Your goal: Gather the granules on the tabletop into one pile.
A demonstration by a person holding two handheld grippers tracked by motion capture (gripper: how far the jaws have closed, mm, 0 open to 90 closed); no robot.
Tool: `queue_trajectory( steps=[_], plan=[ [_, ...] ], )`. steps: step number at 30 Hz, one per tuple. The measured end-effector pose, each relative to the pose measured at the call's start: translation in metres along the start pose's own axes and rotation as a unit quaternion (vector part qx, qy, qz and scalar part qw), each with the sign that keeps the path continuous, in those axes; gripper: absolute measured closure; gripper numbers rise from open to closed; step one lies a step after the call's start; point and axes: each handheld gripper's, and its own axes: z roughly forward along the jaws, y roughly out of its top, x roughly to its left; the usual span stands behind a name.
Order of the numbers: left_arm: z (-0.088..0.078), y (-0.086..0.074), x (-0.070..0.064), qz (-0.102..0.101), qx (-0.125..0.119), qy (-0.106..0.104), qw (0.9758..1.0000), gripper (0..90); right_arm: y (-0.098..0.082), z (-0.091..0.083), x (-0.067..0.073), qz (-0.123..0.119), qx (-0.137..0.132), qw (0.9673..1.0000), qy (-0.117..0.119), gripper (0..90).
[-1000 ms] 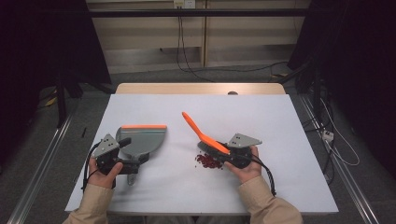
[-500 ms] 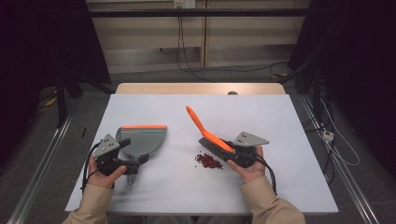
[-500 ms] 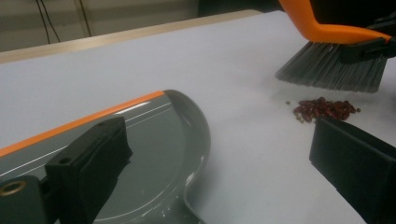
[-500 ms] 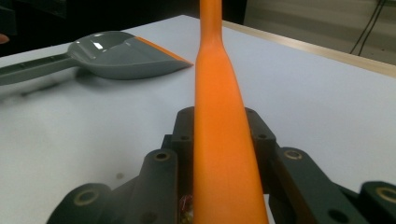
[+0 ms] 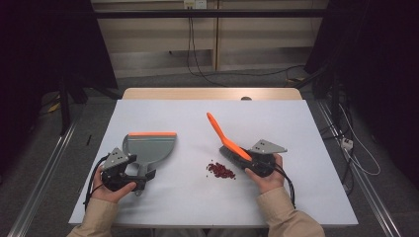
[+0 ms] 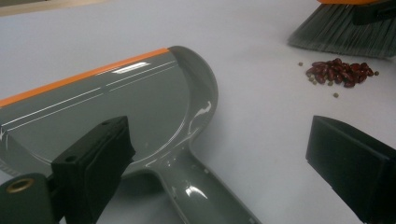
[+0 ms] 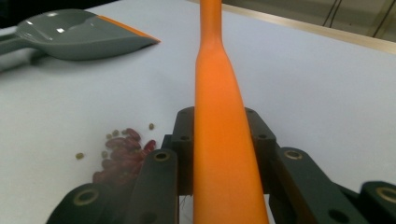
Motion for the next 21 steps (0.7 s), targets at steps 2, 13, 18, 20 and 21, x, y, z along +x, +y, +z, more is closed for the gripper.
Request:
queue_trajectory(
  steps=[2, 13, 18, 20, 21],
  plan=[
    [0.000, -0.002, 0.000, -0.003, 0.003, 0.001, 1.0000, 6.6, -0.001, 0.000, 0.000, -0.001, -0.001, 1.0000, 0.001, 71.4],
    [0.002, -0.005, -0.001, -0.009, 0.015, 0.005, 0.9998, 6.7, 0.007, -0.004, 0.001, 0.029, 0.016, 0.9994, 0.007, 64.3],
    [0.002, -0.006, 0.000, -0.009, 0.026, 0.014, 0.9995, 7.2, 0.019, -0.004, 0.002, 0.022, 0.025, 0.9994, 0.008, 65.3],
    [0.003, -0.007, 0.000, -0.009, 0.030, 0.018, 0.9994, 7.5, 0.023, -0.003, 0.002, 0.012, 0.035, 0.9993, -0.002, 66.1],
    [0.003, -0.007, 0.001, -0.009, 0.033, 0.020, 0.9992, 7.7, 0.024, -0.002, 0.001, 0.013, 0.038, 0.9992, 0.001, 66.3]
  ],
)
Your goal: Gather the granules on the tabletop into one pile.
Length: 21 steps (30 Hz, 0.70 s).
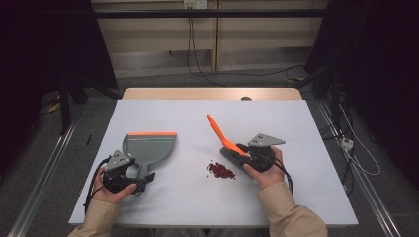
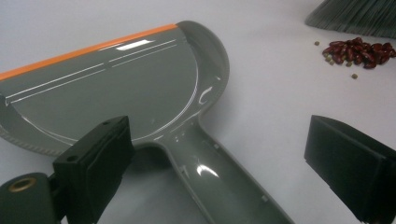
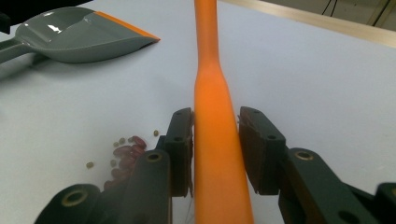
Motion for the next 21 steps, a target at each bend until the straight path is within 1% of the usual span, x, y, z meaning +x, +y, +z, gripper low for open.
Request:
queue_trajectory(
  steps=[2, 4, 5, 7, 9, 11, 12, 14, 15, 17, 21],
  plan=[
    [0.0002, -0.0005, 0.0008, -0.007, 0.002, 0.003, 1.0000, 8.6, 0.0034, 0.0027, 0.0000, 0.005, 0.009, 0.9999, 0.001, 69.9],
    [0.0001, -0.0013, 0.0018, -0.010, 0.005, 0.009, 0.9999, 8.9, 0.0062, 0.0039, 0.0009, 0.000, 0.018, 0.9998, -0.003, 70.7],
    [-0.0001, -0.0015, 0.0021, -0.012, 0.009, 0.010, 0.9998, 9.1, 0.0077, 0.0041, 0.0019, -0.002, 0.025, 0.9996, -0.009, 70.9],
    [0.0005, -0.0029, 0.0025, -0.016, 0.015, 0.015, 0.9996, 9.3, 0.0088, 0.0042, 0.0025, -0.001, 0.031, 0.9994, -0.013, 71.1],
    [0.0013, -0.0041, 0.0025, -0.021, 0.023, 0.022, 0.9993, 10.0, 0.0089, 0.0036, 0.0029, -0.003, 0.033, 0.9993, -0.019, 71.3],
    [0.0019, -0.0047, 0.0024, -0.026, 0.030, 0.026, 0.9989, 10.8, 0.0083, 0.0033, 0.0028, -0.001, 0.032, 0.9994, -0.017, 71.3],
    [0.0023, -0.0046, 0.0023, -0.027, 0.034, 0.033, 0.9985, 11.6, 0.0080, 0.0033, 0.0030, 0.002, 0.030, 0.9994, -0.018, 71.3],
    [0.0034, -0.0042, 0.0020, -0.032, 0.037, 0.038, 0.9981, 14.5, 0.0077, 0.0034, 0.0038, 0.005, 0.028, 0.9994, -0.019, 71.3],
    [0.0034, -0.0034, 0.0017, -0.030, 0.042, 0.045, 0.9976, 15.5, 0.0079, 0.0035, 0.0042, 0.003, 0.029, 0.9994, -0.019, 71.3],
    [0.0037, -0.0019, 0.0007, -0.036, 0.042, 0.055, 0.9970, 17.2, 0.0078, 0.0038, 0.0046, 0.002, 0.028, 0.9994, -0.020, 71.3],
    [0.0051, 0.0016, 0.0018, -0.043, 0.045, 0.074, 0.9953, 24.9, 0.0075, 0.0038, 0.0042, 0.006, 0.026, 0.9994, -0.022, 71.4]
  ],
)
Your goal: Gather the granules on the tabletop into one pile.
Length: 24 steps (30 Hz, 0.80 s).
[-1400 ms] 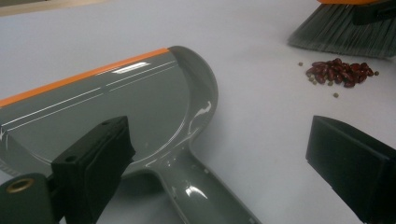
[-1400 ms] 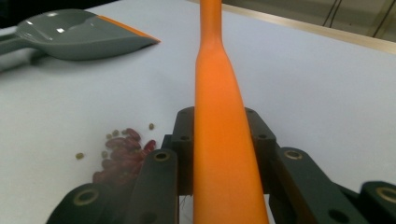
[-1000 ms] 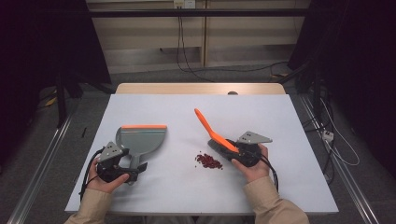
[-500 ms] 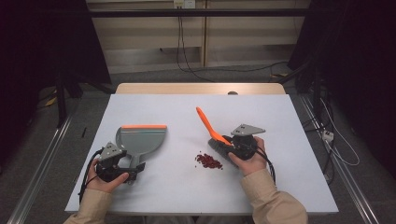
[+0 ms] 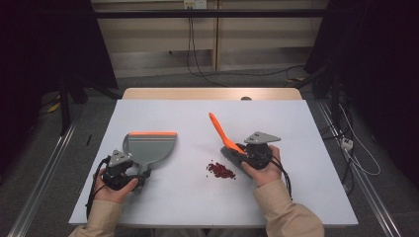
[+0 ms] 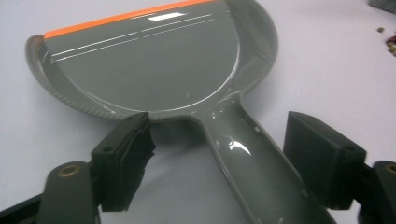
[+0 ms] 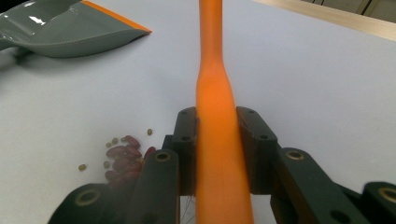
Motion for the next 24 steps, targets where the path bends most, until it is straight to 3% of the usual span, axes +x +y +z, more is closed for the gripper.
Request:
queue_trajectory(
  steps=[3, 7, 11, 14, 15, 24],
  plan=[
    [0.001, 0.003, 0.002, 0.001, 0.002, 0.011, 0.9999, 30.4, 0.000, 0.000, 0.000, 0.000, -0.002, 1.0000, -0.001, 71.4],
    [0.003, 0.007, 0.006, 0.007, 0.007, 0.015, 0.9998, 49.2, 0.000, 0.000, 0.000, -0.001, -0.002, 1.0000, 0.000, 71.3],
    [0.009, 0.008, 0.013, -0.006, 0.023, 0.015, 0.9996, 55.1, 0.000, 0.000, -0.001, 0.000, -0.003, 1.0000, 0.000, 71.4],
    [0.016, 0.009, 0.014, 0.002, 0.042, 0.009, 0.9991, 57.2, 0.000, 0.001, -0.001, 0.000, -0.004, 1.0000, 0.001, 71.3],
    [0.016, 0.011, 0.014, 0.007, 0.051, 0.012, 0.9986, 61.8, -0.001, 0.001, -0.002, 0.001, -0.005, 1.0000, 0.001, 71.4],
    [0.012, 0.015, 0.020, 0.014, 0.045, 0.004, 0.9989, 63.1, -0.001, 0.000, -0.002, -0.002, -0.004, 1.0000, 0.003, 71.4]
  ],
)
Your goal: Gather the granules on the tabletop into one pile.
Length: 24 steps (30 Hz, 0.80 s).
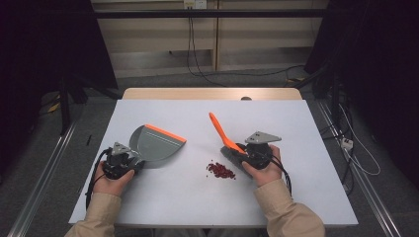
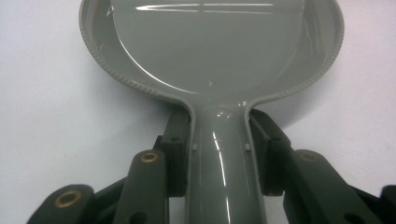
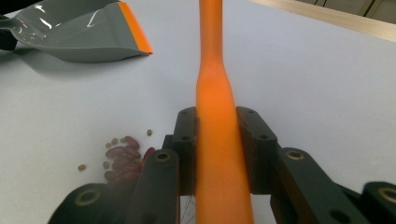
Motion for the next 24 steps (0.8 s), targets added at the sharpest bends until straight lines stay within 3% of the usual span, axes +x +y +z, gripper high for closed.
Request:
queue_trajectory(
  steps=[8, 13, 19, 24],
  plan=[
    [-0.014, -0.001, 0.001, 0.016, -0.016, -0.027, 0.9994, 63.3, -0.001, -0.001, -0.001, 0.009, -0.005, 0.9999, -0.005, 71.5],
    [-0.027, -0.001, -0.005, 0.047, -0.017, -0.050, 0.9975, 63.2, -0.001, -0.001, 0.000, 0.010, -0.006, 0.9999, -0.004, 71.6],
    [-0.037, -0.006, -0.018, 0.081, -0.019, -0.098, 0.9917, 63.2, -0.001, -0.001, 0.000, 0.012, -0.008, 0.9999, -0.005, 71.6],
    [-0.039, -0.011, -0.029, 0.105, -0.005, -0.137, 0.9850, 63.1, -0.001, -0.002, -0.002, 0.019, -0.009, 0.9997, -0.013, 71.7]
  ],
)
